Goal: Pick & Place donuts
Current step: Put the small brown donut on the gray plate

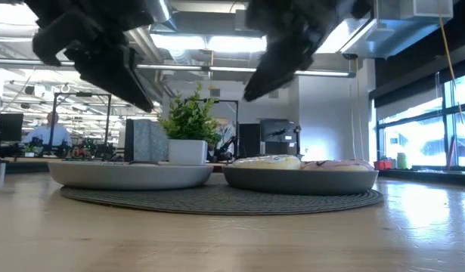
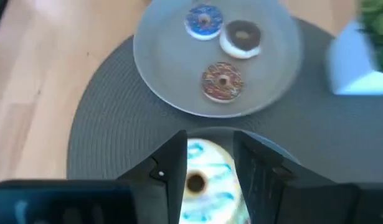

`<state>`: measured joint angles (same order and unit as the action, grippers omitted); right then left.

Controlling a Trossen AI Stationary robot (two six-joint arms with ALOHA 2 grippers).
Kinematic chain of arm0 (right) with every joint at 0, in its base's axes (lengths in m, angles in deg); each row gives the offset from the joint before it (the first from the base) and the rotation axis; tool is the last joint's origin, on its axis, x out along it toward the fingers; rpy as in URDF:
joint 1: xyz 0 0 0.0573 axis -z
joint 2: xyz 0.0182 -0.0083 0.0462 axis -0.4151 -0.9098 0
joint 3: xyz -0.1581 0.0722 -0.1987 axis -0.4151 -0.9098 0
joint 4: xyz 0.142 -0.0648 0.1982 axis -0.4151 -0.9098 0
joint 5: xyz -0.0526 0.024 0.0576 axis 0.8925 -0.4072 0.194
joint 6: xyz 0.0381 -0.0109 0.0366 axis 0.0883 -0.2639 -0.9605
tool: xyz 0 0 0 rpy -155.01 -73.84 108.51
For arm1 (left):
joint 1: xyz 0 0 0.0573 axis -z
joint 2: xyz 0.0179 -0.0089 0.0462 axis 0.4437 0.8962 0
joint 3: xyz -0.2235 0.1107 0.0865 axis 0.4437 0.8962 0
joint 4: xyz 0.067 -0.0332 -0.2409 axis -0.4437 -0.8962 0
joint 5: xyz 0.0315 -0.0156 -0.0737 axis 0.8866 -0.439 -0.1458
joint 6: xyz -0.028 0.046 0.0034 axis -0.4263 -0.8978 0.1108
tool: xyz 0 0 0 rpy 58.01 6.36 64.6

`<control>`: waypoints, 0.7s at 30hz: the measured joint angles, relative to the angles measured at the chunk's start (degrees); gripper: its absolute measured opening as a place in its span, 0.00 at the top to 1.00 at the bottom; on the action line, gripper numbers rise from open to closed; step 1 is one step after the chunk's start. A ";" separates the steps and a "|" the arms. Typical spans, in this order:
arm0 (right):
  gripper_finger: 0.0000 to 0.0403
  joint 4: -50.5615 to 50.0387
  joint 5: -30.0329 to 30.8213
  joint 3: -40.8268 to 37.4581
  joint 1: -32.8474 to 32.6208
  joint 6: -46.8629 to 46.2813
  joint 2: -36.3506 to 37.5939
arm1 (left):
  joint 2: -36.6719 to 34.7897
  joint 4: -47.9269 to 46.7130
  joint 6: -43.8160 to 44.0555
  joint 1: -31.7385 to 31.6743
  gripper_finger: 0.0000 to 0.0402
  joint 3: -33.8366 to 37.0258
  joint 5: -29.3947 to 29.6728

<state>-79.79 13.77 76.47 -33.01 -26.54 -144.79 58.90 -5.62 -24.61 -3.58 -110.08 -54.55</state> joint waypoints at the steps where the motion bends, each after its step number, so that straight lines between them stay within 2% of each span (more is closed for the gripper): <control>1: 0.67 -0.01 -0.01 -0.95 0.11 -0.26 1.50 | 0.75 1.46 -1.42 -0.54 0.91 0.06 -2.09; 4: 0.68 -0.12 -0.25 -4.63 0.15 -1.60 6.71 | 4.01 6.27 -8.45 -2.38 0.92 0.02 -5.93; 9: 0.68 0.06 2.80 -10.61 0.24 -3.99 15.87 | 7.95 10.94 -18.80 -4.70 0.88 0.02 -5.27; 13: 0.68 0.16 3.40 -15.76 0.20 -5.79 22.54 | 8.77 13.50 -18.86 -6.60 0.82 0.01 -9.42; 16: 0.68 1.20 6.19 -19.80 0.19 -7.29 26.64 | 9.42 14.07 -17.49 -7.94 0.78 0.00 -13.88; 21: 0.68 6.70 8.92 -24.60 0.24 -7.75 30.29 | 11.53 14.87 -16.62 -9.64 0.74 0.00 -14.16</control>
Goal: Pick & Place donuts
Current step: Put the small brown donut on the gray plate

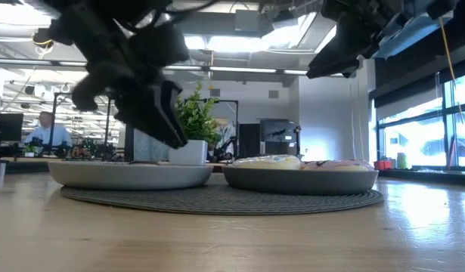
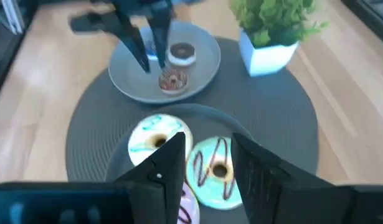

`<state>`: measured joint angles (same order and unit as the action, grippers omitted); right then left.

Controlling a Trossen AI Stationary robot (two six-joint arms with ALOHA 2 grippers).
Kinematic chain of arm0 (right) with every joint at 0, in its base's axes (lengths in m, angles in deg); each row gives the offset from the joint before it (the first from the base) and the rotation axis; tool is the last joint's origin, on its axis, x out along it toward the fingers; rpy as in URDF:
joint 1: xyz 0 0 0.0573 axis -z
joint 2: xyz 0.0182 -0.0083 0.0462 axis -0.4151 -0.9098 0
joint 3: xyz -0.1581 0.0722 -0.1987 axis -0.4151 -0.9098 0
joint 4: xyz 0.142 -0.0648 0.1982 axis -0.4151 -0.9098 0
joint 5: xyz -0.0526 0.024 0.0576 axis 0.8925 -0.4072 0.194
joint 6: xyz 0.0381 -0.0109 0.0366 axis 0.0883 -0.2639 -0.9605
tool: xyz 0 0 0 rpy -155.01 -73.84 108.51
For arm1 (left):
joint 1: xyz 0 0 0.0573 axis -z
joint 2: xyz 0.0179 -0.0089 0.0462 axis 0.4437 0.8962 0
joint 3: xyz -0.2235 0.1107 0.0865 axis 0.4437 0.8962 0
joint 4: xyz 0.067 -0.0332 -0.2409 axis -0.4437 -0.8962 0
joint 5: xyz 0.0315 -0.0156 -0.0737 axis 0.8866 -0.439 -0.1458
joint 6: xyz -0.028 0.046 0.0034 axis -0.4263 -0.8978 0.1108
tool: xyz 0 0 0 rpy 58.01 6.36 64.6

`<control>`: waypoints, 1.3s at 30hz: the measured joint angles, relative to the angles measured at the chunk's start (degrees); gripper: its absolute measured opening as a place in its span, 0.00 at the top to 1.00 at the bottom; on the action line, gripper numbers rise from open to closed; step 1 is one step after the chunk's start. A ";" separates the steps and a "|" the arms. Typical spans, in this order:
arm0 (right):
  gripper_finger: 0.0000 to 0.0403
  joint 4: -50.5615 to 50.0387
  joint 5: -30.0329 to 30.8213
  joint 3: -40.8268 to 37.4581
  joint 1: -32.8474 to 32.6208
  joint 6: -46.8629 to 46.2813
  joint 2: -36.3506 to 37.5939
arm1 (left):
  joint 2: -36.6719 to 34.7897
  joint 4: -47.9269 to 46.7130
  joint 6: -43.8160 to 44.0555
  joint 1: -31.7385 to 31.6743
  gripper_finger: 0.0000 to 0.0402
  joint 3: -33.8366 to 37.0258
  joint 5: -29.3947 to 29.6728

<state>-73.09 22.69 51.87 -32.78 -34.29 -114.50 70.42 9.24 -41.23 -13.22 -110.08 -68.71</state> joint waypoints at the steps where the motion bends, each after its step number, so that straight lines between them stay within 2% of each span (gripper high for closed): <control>1: 0.68 0.53 0.01 -0.53 -0.02 0.02 0.23 | 0.46 -0.10 -0.01 -0.34 0.74 0.00 0.01; 13: 0.68 1.61 -0.01 -1.10 -0.04 0.13 0.34 | 5.07 1.23 0.00 -2.77 0.77 -0.02 -3.68; 22: 0.67 1.61 -0.01 -1.10 -0.04 0.17 0.34 | 5.07 1.12 0.02 -2.77 0.91 -0.04 -4.11; 27: 0.67 1.61 0.01 -1.10 -0.03 -0.08 0.34 | 3.92 -4.69 0.03 -2.73 0.98 -3.61 -4.74; 30: 0.67 1.67 0.01 -1.10 -0.02 -1.23 0.34 | 1.95 -9.91 1.66 -2.53 0.98 -5.56 -5.01; 35: 0.67 1.67 0.01 -1.10 -0.03 -1.46 0.32 | 0.18 -13.32 4.17 -0.39 0.97 -5.27 -9.02; 39: 0.67 1.74 0.01 -1.10 -0.03 -1.40 0.32 | 0.18 -13.87 5.53 1.93 0.98 -4.18 -7.72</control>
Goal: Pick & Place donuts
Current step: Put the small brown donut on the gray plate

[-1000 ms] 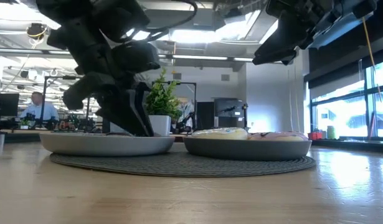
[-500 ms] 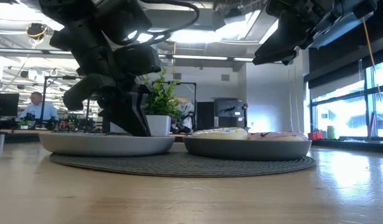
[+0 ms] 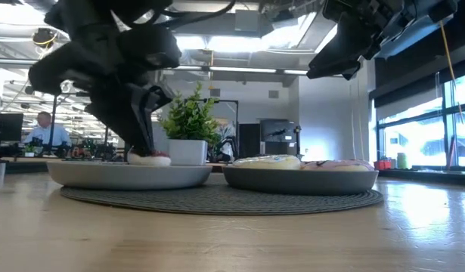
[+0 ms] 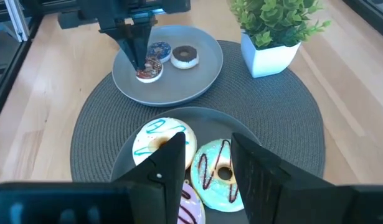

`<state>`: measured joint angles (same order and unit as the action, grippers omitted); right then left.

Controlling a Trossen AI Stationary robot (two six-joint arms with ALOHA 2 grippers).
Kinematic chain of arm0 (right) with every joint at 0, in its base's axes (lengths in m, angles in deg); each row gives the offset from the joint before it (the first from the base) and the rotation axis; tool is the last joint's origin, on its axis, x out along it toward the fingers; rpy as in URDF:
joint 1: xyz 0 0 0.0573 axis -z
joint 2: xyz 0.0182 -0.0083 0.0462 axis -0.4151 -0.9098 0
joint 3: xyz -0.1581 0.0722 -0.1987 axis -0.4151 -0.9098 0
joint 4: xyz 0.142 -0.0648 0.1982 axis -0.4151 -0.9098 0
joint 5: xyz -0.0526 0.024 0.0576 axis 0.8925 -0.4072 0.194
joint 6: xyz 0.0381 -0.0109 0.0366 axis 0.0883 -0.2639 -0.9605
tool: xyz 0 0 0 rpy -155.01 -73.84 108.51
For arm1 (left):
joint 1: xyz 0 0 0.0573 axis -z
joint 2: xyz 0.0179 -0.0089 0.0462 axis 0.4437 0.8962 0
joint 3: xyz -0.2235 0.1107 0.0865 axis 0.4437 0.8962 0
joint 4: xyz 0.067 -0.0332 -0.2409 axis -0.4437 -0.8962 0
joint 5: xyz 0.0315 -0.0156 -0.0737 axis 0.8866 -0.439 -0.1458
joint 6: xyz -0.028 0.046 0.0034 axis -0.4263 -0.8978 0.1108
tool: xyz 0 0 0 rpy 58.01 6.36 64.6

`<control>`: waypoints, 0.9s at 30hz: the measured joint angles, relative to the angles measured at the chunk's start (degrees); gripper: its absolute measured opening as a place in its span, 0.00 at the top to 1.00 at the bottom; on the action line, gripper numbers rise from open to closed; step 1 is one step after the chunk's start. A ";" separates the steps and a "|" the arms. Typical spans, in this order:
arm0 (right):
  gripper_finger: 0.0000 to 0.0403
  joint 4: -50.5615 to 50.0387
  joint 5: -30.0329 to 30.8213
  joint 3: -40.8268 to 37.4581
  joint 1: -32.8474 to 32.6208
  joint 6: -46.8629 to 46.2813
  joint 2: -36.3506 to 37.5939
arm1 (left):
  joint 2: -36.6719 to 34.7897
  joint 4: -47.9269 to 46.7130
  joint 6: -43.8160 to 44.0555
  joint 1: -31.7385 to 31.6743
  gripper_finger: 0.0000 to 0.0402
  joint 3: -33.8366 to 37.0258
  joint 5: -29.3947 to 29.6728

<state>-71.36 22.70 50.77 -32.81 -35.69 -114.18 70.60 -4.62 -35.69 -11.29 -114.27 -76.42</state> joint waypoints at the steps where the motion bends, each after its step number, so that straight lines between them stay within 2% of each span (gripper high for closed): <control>1: 0.67 0.13 0.02 0.00 0.01 0.03 0.00 | 0.00 -0.02 0.07 0.35 0.98 0.18 1.43; 5: 0.67 0.35 0.07 0.00 0.01 0.05 0.00 | 0.00 -0.07 0.08 1.26 0.97 0.25 6.46; 10: 0.67 0.33 0.11 0.00 0.00 -1.34 0.00 | 0.00 -0.15 1.10 1.24 0.97 0.25 5.39; 27: 0.67 0.29 0.09 0.02 0.01 -1.35 0.00 | 3.02 -0.73 2.23 0.91 0.96 0.27 8.23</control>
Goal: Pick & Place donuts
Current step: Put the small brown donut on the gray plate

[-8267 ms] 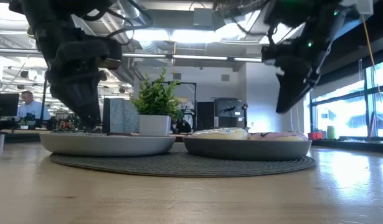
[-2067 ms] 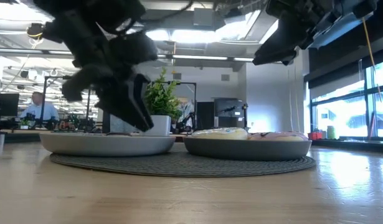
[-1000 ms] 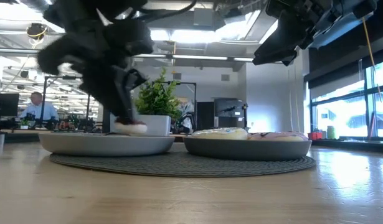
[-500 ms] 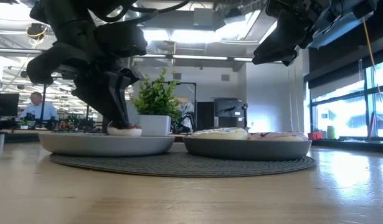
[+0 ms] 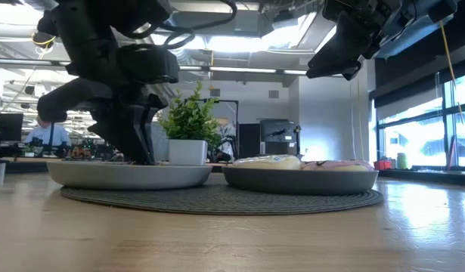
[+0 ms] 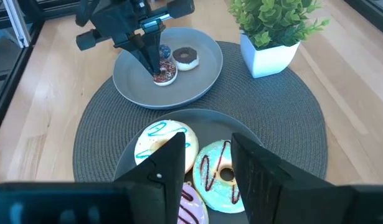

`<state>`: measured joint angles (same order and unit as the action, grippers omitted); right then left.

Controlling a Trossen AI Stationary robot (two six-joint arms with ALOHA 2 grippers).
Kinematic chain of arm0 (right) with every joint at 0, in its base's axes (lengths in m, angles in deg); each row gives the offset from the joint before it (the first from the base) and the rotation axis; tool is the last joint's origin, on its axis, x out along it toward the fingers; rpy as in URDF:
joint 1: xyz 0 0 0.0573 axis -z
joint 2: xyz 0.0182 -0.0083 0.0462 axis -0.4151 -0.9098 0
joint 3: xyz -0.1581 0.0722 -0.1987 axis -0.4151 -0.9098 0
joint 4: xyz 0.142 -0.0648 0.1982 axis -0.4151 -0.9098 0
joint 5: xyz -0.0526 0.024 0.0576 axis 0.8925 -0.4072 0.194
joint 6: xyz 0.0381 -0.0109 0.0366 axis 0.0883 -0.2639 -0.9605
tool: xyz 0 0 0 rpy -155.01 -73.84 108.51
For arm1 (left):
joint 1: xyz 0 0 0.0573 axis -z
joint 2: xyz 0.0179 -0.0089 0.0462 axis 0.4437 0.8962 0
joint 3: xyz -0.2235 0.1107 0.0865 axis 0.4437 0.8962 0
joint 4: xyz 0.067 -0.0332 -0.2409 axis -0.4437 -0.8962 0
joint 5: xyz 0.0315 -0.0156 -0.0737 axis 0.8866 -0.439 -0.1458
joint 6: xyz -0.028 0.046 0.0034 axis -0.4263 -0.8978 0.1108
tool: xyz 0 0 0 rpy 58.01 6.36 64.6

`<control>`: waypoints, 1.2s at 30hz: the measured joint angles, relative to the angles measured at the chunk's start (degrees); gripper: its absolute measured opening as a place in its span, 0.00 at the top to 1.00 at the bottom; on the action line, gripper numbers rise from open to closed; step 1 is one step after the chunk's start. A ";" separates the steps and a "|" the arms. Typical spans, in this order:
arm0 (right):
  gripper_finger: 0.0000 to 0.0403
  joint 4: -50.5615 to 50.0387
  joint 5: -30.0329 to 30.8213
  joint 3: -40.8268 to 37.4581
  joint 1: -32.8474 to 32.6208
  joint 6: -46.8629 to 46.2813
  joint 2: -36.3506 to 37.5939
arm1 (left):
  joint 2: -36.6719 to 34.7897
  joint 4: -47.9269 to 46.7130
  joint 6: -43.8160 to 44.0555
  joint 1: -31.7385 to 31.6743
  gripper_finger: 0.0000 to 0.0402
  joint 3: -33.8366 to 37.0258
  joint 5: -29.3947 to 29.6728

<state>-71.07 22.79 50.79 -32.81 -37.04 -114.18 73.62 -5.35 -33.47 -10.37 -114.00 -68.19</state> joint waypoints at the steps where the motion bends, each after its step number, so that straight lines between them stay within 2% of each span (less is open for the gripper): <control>1: 0.67 0.00 0.00 0.00 -0.02 0.01 0.00 | 0.00 0.10 0.00 0.00 0.96 0.00 0.00; 28: 0.67 -0.04 -0.66 0.00 -0.02 -0.03 0.00 | -0.02 -0.65 1.29 -0.09 0.84 0.00 0.15; 36: 0.68 -0.07 -0.70 0.00 -0.02 -0.03 0.00 | -0.02 -0.66 1.47 -0.04 0.77 0.00 0.11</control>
<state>-71.14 22.09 50.79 -32.82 -37.07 -114.18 73.59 -6.01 -32.00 -10.42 -114.00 -68.08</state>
